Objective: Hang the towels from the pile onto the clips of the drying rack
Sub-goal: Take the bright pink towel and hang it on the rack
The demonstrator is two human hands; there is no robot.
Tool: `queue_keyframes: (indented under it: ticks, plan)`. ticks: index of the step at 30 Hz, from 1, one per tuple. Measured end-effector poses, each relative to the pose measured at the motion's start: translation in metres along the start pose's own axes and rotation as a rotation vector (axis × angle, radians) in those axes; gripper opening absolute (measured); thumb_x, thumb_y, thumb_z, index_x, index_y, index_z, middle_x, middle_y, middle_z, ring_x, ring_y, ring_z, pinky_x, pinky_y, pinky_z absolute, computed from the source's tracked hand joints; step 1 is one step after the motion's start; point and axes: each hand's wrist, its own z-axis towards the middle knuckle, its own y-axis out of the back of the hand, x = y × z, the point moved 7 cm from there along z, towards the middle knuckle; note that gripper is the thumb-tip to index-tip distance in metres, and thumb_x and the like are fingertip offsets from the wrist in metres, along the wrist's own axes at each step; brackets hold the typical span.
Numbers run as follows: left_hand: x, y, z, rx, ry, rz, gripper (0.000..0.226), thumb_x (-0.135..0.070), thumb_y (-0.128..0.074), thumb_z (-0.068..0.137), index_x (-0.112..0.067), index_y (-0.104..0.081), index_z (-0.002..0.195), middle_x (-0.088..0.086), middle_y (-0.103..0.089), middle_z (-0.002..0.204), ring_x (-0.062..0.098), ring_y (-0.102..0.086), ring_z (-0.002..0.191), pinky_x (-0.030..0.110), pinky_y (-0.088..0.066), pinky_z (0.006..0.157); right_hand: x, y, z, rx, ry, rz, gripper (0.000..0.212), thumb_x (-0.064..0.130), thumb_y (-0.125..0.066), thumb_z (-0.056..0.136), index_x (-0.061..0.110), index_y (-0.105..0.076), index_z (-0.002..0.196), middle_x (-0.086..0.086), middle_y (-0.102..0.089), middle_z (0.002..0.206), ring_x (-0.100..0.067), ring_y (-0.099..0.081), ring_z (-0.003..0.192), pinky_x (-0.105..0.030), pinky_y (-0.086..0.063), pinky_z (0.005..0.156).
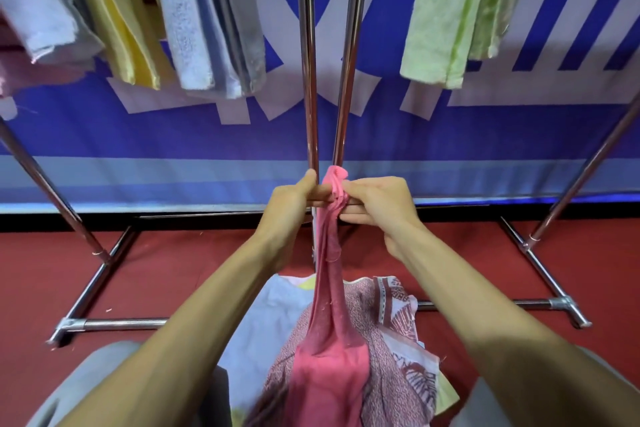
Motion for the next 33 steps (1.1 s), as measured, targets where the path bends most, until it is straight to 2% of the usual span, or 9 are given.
queue_keyframes:
  ticks: [4, 10, 13, 16, 20, 22, 26, 30, 33]
  plan:
    - [0.006, 0.004, -0.001, 0.134, 0.09, 0.026, 0.061, -0.045, -0.017, 0.102, -0.019, -0.072, 0.11, -0.005, -0.073, 0.107, 0.008, -0.061, 0.109, 0.041, -0.029, 0.098, 0.01, 0.006, -0.004, 0.066, 0.046, -0.143, 0.025, 0.025, -0.074, 0.081, 0.001, -0.075, 0.086, -0.011, -0.074, 0.079, -0.016, -0.07, 0.071, -0.03, -0.061, 0.071]
    - [0.002, 0.003, -0.007, 0.188, 0.031, 0.113, 0.064, -0.046, -0.014, 0.102, -0.023, -0.073, 0.105, -0.011, -0.073, 0.104, 0.003, -0.064, 0.103, 0.044, -0.025, 0.102, 0.026, 0.011, -0.01, 0.136, 0.128, -0.274, 0.006, 0.003, -0.071, 0.08, -0.002, -0.073, 0.082, 0.008, -0.06, 0.047, -0.002, -0.057, 0.047, -0.022, -0.058, 0.06]
    - [-0.005, 0.006, -0.009, 0.199, -0.004, 0.178, 0.051, -0.039, -0.026, 0.102, -0.022, -0.074, 0.101, -0.007, -0.075, 0.098, 0.005, -0.066, 0.096, 0.034, -0.032, 0.095, 0.028, 0.012, -0.01, 0.138, 0.136, -0.33, 0.014, -0.004, -0.059, 0.08, 0.001, -0.071, 0.074, 0.008, -0.055, 0.043, -0.002, -0.052, 0.043, -0.025, -0.059, 0.06]
    - [-0.017, 0.022, -0.005, 0.022, -0.126, 0.222, 0.013, -0.02, -0.059, 0.091, -0.018, -0.07, 0.097, -0.005, -0.069, 0.096, 0.008, -0.062, 0.086, 0.023, -0.04, 0.079, 0.035, 0.012, -0.012, 0.16, 0.201, -0.363, 0.015, -0.003, -0.055, 0.079, -0.006, -0.069, 0.073, -0.002, -0.054, 0.055, -0.009, -0.049, 0.05, -0.031, -0.056, 0.062]
    - [-0.014, 0.02, -0.003, 0.178, -0.14, 0.24, 0.062, -0.027, -0.083, 0.068, -0.024, -0.057, 0.124, -0.007, -0.061, 0.119, 0.007, -0.058, 0.111, 0.026, -0.044, 0.096, 0.046, 0.006, -0.017, 0.25, 0.29, -0.322, 0.018, 0.007, -0.051, 0.078, -0.004, -0.066, 0.074, -0.006, -0.05, 0.066, -0.009, -0.042, 0.059, -0.02, -0.039, 0.056]
    - [-0.019, 0.012, -0.009, 0.261, -0.198, 0.2, 0.043, -0.028, -0.081, 0.071, -0.02, -0.068, 0.111, -0.005, -0.071, 0.109, 0.006, -0.064, 0.104, 0.027, -0.046, 0.094, 0.049, 0.005, -0.018, 0.296, 0.316, -0.3, 0.02, 0.002, -0.05, 0.082, 0.009, -0.066, 0.074, -0.001, -0.054, 0.068, -0.008, -0.045, 0.064, -0.023, -0.04, 0.064]
    - [-0.028, 0.01, -0.011, 0.16, -0.323, 0.106, 0.007, -0.019, -0.068, 0.085, -0.023, -0.069, 0.091, -0.009, -0.07, 0.089, 0.004, -0.063, 0.085, 0.023, -0.049, 0.079, 0.055, 0.013, -0.018, 0.292, 0.421, -0.336, 0.02, -0.003, -0.054, 0.091, 0.011, -0.068, 0.093, -0.001, -0.067, 0.085, -0.008, -0.059, 0.079, -0.025, -0.051, 0.079]
    - [-0.029, 0.002, -0.015, 0.144, -0.341, 0.097, 0.003, -0.024, -0.061, 0.091, -0.022, -0.06, 0.091, -0.002, -0.062, 0.088, 0.01, -0.059, 0.083, 0.032, -0.049, 0.077, 0.065, 0.019, -0.018, 0.122, 0.475, -0.297, 0.02, -0.008, -0.056, 0.088, 0.005, -0.069, 0.096, -0.002, -0.069, 0.085, -0.004, -0.062, 0.075, -0.019, -0.053, 0.076]
    - [-0.046, 0.004, -0.016, 0.115, -0.354, 0.044, 0.009, -0.021, -0.064, 0.089, -0.018, -0.061, 0.098, -0.001, -0.067, 0.091, 0.01, -0.063, 0.082, 0.028, -0.051, 0.074, 0.09, 0.016, -0.021, 0.045, 0.534, -0.299, 0.022, -0.008, -0.058, 0.086, 0.01, -0.069, 0.092, 0.001, -0.069, 0.086, -0.002, -0.063, 0.077, -0.018, -0.051, 0.077]
